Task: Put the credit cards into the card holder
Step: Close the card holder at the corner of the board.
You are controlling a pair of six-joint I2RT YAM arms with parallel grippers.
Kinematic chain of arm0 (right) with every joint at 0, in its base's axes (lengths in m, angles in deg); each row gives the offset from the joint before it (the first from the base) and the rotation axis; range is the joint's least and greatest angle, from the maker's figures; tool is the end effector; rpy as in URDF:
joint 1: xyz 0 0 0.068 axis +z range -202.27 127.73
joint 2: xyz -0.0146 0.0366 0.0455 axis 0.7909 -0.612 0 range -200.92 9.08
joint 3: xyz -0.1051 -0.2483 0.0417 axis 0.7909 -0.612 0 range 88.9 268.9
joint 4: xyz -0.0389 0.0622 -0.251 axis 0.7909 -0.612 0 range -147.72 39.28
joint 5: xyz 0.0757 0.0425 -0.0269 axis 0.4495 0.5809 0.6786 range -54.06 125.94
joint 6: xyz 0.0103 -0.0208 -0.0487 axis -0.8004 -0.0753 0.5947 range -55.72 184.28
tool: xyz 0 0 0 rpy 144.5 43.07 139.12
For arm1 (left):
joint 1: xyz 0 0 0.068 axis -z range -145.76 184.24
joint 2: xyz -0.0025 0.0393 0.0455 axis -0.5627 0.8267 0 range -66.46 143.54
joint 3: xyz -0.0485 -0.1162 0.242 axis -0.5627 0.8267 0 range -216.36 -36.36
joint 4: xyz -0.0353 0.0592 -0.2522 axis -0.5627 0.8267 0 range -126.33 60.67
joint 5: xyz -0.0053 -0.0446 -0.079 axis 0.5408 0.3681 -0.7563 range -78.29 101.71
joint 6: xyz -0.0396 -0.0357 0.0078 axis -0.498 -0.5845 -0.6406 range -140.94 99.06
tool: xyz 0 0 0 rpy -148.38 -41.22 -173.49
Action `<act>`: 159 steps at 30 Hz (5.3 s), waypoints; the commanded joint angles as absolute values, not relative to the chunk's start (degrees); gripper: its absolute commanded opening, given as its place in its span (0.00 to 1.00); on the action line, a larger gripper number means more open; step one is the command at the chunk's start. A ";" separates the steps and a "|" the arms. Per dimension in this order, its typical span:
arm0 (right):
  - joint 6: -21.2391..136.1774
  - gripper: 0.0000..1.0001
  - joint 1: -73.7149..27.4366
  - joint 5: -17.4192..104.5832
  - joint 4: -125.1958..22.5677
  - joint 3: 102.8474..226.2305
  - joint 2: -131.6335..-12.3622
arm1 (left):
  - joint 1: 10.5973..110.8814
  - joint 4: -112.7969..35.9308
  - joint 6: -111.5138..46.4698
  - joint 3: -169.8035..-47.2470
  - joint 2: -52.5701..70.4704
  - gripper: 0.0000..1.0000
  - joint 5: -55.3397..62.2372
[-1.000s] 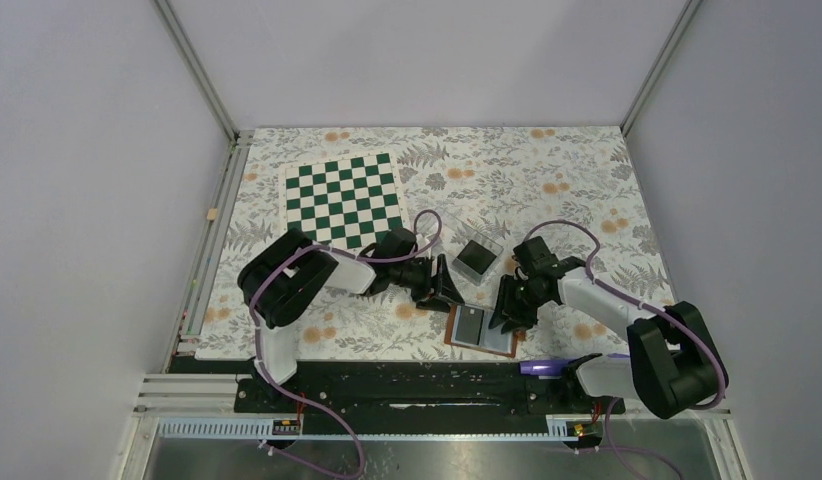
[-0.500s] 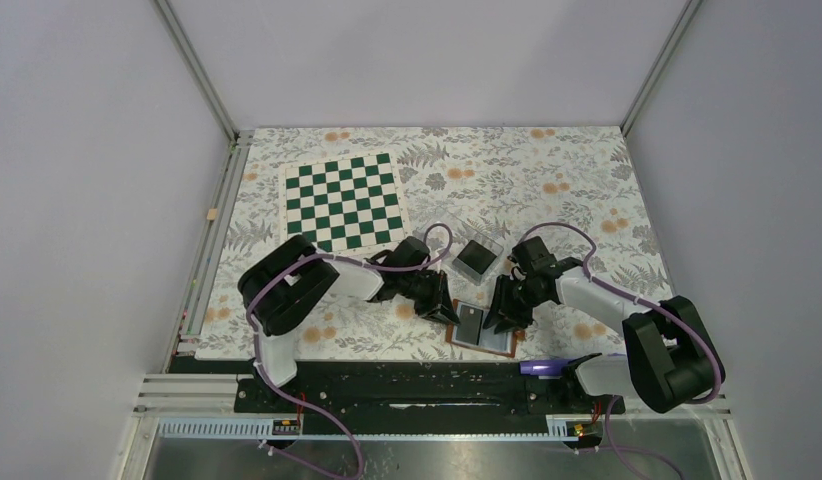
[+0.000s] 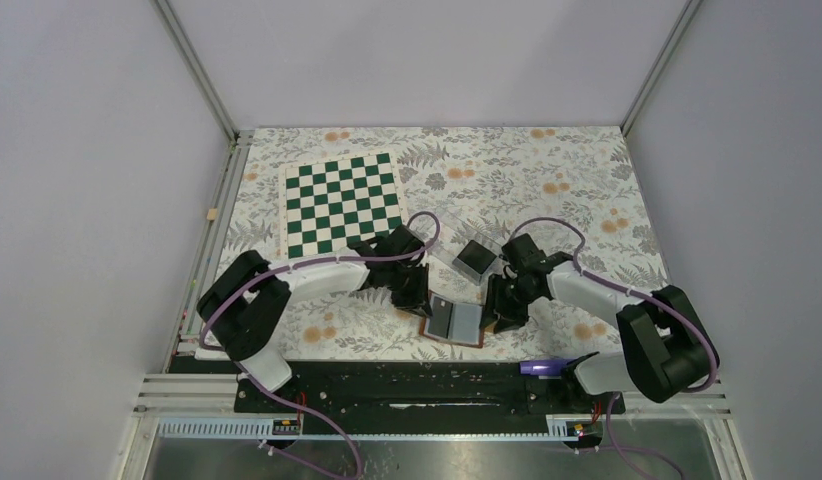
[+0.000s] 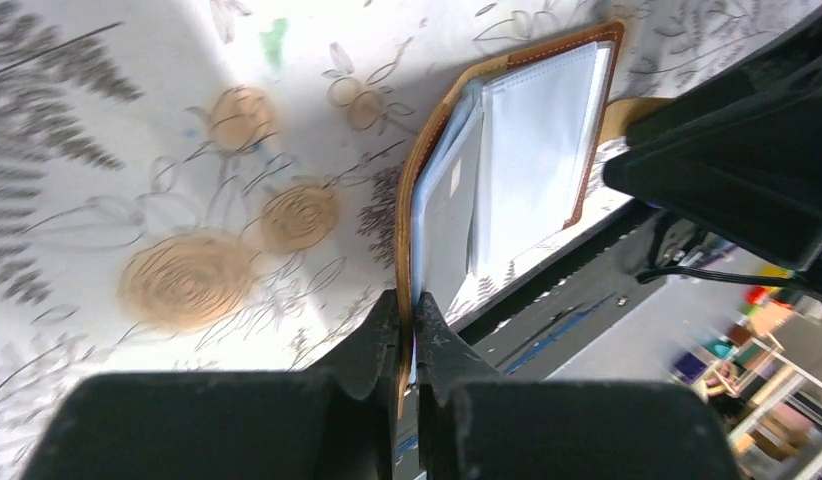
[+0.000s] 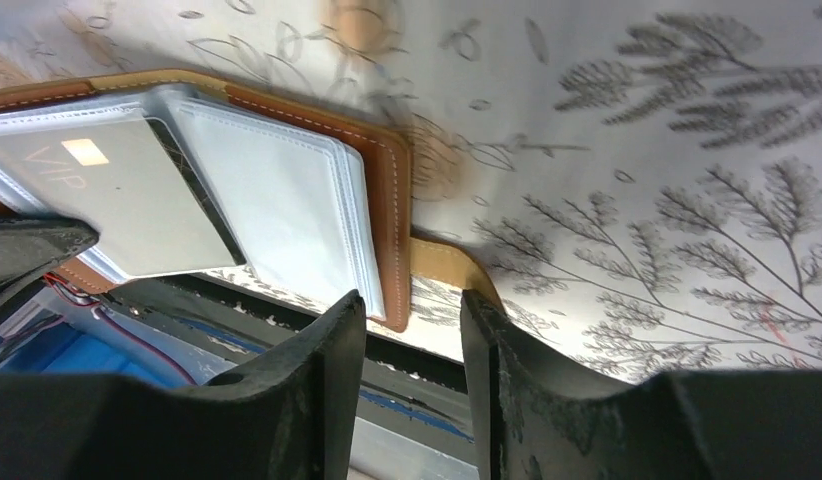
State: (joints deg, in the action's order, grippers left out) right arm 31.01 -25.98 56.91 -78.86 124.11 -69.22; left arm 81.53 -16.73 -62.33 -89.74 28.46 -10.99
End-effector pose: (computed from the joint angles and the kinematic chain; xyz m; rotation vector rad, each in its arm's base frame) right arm 0.1924 0.1094 0.1469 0.0898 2.9546 0.7169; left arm 0.2052 -0.2425 0.1654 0.2996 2.8949 -0.9402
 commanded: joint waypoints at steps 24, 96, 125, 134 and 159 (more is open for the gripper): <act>28.66 0.53 -19.38 57.57 -75.70 129.55 -72.40 | 88.84 23.80 -54.57 -115.12 35.80 0.00 17.69; 19.73 0.57 -6.70 56.02 -70.67 137.36 -80.05 | 90.40 17.55 -60.53 -110.46 32.68 0.00 15.37; 25.19 0.43 -2.17 46.69 -79.75 141.02 -83.81 | 88.56 21.39 -60.99 -110.86 31.44 0.32 17.98; 24.97 0.23 -2.25 47.11 -79.30 141.24 -85.13 | 88.47 10.03 -63.30 -106.22 26.85 0.45 7.25; 20.43 0.31 -6.52 51.59 -71.71 131.22 -72.79 | 84.38 -32.42 -78.69 -82.06 25.46 0.48 -13.75</act>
State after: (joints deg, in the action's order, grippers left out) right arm 21.37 -5.22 49.92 -73.94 131.93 -76.45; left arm 84.92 -23.23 -76.16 -84.06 24.50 -9.39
